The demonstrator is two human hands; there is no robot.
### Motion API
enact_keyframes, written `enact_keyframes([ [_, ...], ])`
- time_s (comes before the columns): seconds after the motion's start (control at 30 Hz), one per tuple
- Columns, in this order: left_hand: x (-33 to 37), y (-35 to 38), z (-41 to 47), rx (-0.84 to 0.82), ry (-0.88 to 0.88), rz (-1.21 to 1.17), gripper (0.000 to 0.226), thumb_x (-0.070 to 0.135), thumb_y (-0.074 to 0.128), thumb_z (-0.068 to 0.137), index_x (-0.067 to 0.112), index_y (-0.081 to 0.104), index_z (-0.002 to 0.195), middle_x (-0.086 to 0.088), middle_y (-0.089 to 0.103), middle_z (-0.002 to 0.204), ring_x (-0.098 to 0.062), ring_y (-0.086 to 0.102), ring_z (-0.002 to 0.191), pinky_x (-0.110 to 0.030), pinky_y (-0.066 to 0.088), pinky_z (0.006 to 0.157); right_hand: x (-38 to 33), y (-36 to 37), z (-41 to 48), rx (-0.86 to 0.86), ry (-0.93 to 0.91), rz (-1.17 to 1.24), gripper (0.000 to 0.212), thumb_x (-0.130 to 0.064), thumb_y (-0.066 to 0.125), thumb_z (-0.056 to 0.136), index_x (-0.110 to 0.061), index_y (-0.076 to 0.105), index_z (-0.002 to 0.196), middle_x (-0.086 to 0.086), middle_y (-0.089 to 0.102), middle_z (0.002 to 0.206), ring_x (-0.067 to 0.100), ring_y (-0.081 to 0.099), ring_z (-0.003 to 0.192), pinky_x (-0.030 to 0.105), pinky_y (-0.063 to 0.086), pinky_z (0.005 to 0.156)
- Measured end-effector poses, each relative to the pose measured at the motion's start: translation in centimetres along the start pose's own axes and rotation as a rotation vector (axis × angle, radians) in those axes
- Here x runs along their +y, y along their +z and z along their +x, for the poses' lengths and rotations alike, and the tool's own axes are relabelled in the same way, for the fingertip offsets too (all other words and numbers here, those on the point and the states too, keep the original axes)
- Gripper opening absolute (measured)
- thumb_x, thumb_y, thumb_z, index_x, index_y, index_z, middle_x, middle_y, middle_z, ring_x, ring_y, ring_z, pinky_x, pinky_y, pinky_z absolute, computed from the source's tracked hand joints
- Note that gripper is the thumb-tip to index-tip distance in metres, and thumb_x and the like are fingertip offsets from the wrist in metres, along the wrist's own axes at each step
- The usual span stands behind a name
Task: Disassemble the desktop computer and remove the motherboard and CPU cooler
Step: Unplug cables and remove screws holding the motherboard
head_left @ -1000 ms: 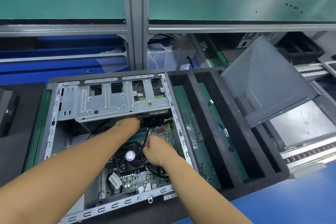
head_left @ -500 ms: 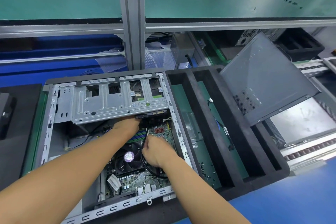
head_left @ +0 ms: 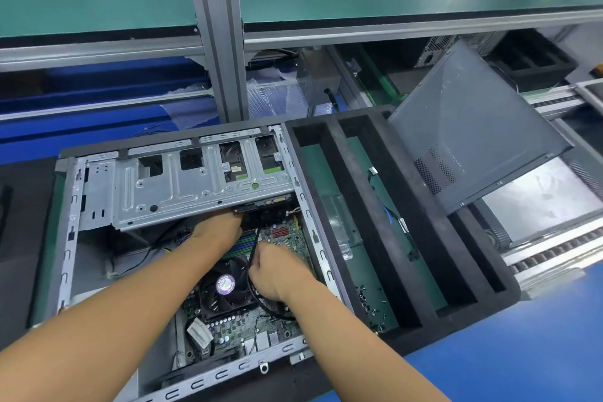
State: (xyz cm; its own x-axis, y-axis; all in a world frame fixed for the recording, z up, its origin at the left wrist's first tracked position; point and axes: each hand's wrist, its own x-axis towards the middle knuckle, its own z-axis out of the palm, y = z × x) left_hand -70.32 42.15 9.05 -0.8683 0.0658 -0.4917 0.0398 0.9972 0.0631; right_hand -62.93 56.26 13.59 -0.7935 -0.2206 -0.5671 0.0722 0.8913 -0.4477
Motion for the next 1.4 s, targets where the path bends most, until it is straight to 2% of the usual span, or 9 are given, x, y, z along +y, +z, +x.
enact_keyframes([
  [0.13,0.2,0.5,-0.4,0.069,0.047,0.04,0.021,0.009,0.043,0.095,0.012,0.055,0.113,-0.012,0.064,0.111,-0.028,0.06,0.097,-0.033,0.041,0.07,0.0,-0.1,-0.2,0.004,-0.002,0.006,0.023,-0.023,0.047,0.094,-0.013,0.057,0.112,0.014,0.064,0.114,0.036,0.06,0.1,0.039,0.049,0.084],
  [0.33,0.2,-0.1,-0.2,-0.003,0.003,0.004,0.027,0.013,0.041,0.099,0.013,0.055,0.121,-0.013,0.063,0.118,-0.03,0.06,0.106,-0.033,0.042,0.075,0.0,-0.2,-0.2,-0.015,0.01,0.006,0.024,-0.025,0.048,0.095,-0.014,0.056,0.114,0.013,0.064,0.115,0.035,0.059,0.102,0.04,0.05,0.088],
  [0.5,0.3,0.4,-0.9,0.111,0.05,0.033,0.019,0.008,0.045,0.093,0.009,0.055,0.109,-0.014,0.065,0.104,-0.032,0.063,0.096,-0.034,0.044,0.068,0.0,-0.1,-0.2,-0.01,0.01,0.007,0.025,-0.023,0.048,0.094,-0.013,0.055,0.116,0.013,0.063,0.117,0.034,0.059,0.103,0.04,0.049,0.087],
  [0.7,0.1,-0.2,-0.4,0.021,0.007,0.036,0.026,0.015,0.042,0.099,0.009,0.06,0.117,-0.013,0.064,0.119,-0.031,0.06,0.109,-0.035,0.047,0.081,0.2,-0.2,-0.3,-0.03,0.012,-0.006,0.028,-0.024,0.046,0.096,-0.012,0.054,0.12,0.013,0.061,0.118,0.034,0.059,0.103,0.043,0.051,0.09],
  [0.93,-1.6,-0.9,-0.9,0.093,-0.01,-0.027,0.011,0.012,0.05,0.095,0.011,0.054,0.106,-0.004,0.047,0.086,-0.028,0.053,0.083,-0.034,0.045,0.071,0.0,-0.2,-0.2,-0.059,0.015,-0.012,0.029,-0.025,0.048,0.096,-0.012,0.053,0.122,0.012,0.061,0.118,0.033,0.059,0.104,0.045,0.051,0.092],
  [1.03,-1.5,-1.0,-1.0,0.101,0.027,0.0,0.019,0.012,0.049,0.095,0.011,0.056,0.112,-0.008,0.054,0.096,-0.028,0.051,0.082,-0.034,0.046,0.072,0.1,-0.2,-0.4,-0.062,0.008,-0.033,0.03,-0.023,0.048,0.095,-0.011,0.053,0.123,0.013,0.061,0.118,0.033,0.059,0.102,0.044,0.051,0.091],
  [1.2,-1.3,-0.7,-2.2,0.126,0.112,0.148,0.017,0.01,0.047,0.094,0.015,0.058,0.106,-0.005,0.058,0.094,-0.025,0.052,0.078,-0.035,0.045,0.068,0.0,-0.2,-0.5,-0.074,0.017,-0.035,0.031,-0.022,0.048,0.095,-0.009,0.054,0.122,0.013,0.061,0.117,0.032,0.06,0.1,0.043,0.052,0.089],
  [1.3,-1.0,-0.4,-3.7,0.133,0.134,0.121,0.023,0.017,0.044,0.097,0.018,0.054,0.118,-0.005,0.063,0.109,-0.029,0.062,0.096,-0.042,0.052,0.08,0.1,-0.3,-0.5,-0.036,0.017,-0.034,0.029,-0.021,0.047,0.095,-0.01,0.055,0.12,0.012,0.063,0.116,0.032,0.061,0.1,0.042,0.053,0.089],
  [1.4,-1.6,0.4,-6.2,0.306,0.236,0.209,0.043,0.041,0.032,0.103,0.02,0.047,0.138,-0.003,0.057,0.13,-0.026,0.057,0.114,-0.041,0.042,0.095,0.2,-0.1,-0.6,0.028,0.002,-0.044,0.025,-0.021,0.043,0.098,-0.01,0.055,0.117,0.012,0.066,0.109,0.03,0.063,0.096,0.041,0.054,0.087],
])
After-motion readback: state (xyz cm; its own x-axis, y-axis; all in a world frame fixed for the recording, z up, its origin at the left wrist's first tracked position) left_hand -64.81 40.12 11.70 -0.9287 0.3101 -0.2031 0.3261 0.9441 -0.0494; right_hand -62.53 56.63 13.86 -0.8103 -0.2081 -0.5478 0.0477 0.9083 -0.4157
